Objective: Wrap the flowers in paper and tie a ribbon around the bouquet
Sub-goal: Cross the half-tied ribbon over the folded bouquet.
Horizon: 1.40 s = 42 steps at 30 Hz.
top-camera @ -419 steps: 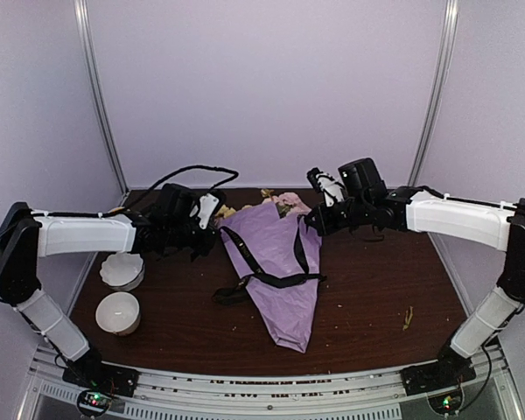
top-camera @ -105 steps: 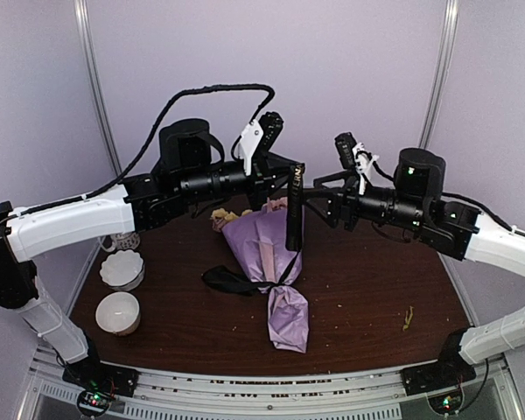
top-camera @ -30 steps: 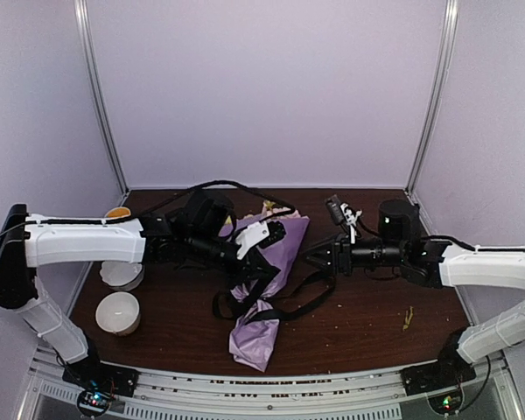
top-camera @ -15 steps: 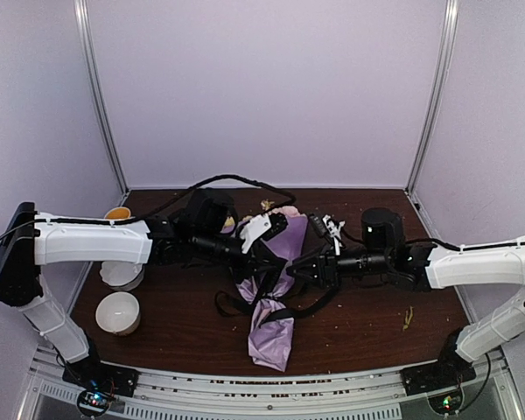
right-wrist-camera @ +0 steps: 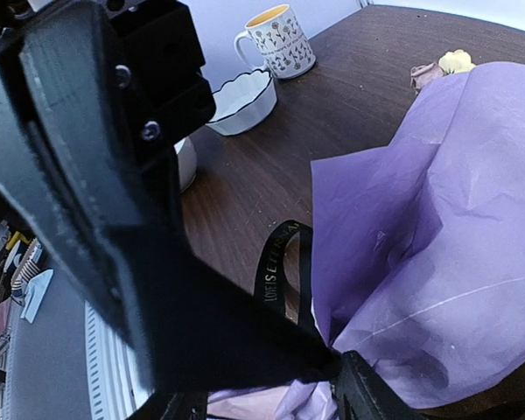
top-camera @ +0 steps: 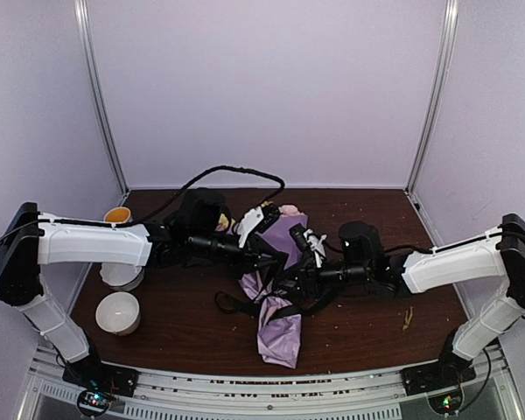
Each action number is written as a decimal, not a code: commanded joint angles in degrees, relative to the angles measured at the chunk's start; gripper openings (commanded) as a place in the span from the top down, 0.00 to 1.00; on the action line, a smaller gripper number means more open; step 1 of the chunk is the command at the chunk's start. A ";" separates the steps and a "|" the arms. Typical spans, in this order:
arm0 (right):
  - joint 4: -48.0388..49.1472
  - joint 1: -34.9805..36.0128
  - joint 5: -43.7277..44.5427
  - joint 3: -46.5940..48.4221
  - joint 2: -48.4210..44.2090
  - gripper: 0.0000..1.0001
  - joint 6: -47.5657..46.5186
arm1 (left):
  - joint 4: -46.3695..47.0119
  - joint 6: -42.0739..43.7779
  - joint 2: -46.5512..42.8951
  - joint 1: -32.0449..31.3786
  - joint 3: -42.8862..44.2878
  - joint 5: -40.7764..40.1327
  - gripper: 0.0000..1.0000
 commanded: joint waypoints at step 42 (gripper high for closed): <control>-10.99 2.12 -1.56 2.82 -0.76 1.00 -29.79 | -3.03 15.47 8.60 3.28 8.59 19.86 0.48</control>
